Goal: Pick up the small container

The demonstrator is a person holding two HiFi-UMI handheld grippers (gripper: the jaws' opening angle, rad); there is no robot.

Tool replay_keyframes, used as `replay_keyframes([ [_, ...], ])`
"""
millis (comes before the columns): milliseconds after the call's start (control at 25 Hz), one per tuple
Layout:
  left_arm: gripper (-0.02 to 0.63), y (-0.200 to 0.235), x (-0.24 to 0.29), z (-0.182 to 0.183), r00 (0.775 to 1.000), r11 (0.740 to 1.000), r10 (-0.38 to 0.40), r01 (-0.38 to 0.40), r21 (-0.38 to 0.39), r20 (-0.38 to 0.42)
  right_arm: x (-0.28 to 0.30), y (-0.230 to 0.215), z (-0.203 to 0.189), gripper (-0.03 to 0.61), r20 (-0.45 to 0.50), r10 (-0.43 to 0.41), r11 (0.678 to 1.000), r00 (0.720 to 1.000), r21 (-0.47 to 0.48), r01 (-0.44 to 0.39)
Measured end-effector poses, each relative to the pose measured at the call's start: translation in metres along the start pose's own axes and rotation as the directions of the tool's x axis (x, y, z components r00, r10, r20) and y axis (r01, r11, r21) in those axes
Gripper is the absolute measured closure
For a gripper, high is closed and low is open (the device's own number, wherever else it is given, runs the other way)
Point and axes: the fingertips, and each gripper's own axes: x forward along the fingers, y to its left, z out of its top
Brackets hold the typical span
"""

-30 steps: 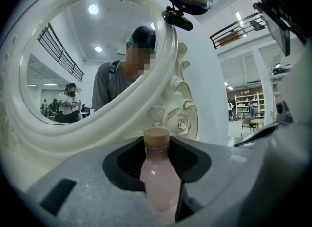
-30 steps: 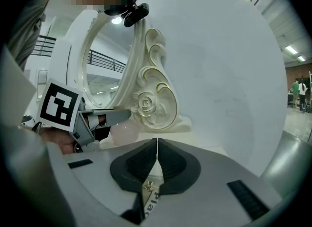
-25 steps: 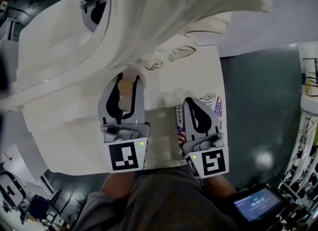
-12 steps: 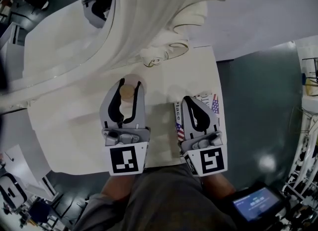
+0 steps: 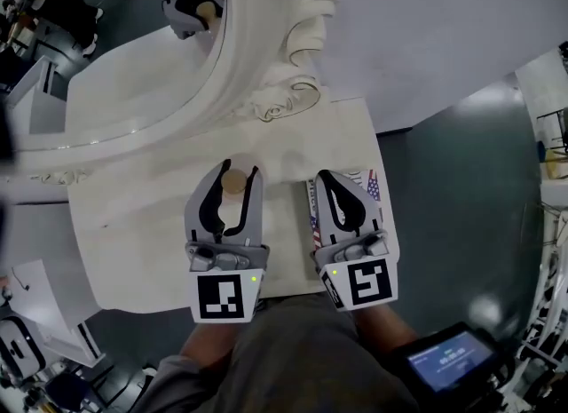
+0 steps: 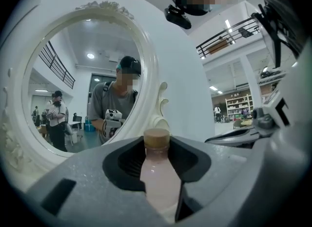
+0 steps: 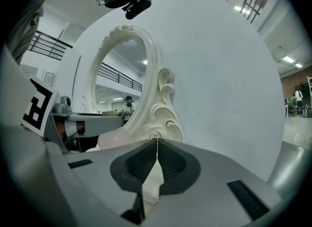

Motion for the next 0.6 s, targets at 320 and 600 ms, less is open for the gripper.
replay_keyframes([
  [320, 0.468, -0.01, -0.033, 0.039, 0.998, 1.0, -0.014, 0.013, 0.019, 0.055, -0.012, 0.009, 0.044, 0.563, 0.095, -0.009, 0.998, 0.995, -0.055, 0.014],
  [600, 0.468, -0.023, -0.054, 0.063, 0.996, 0.998, -0.024, 0.02, 0.051, 0.083, -0.028, 0.006, 0.07, 0.563, 0.137, -0.018, 0.996, 0.99, -0.085, 0.03],
])
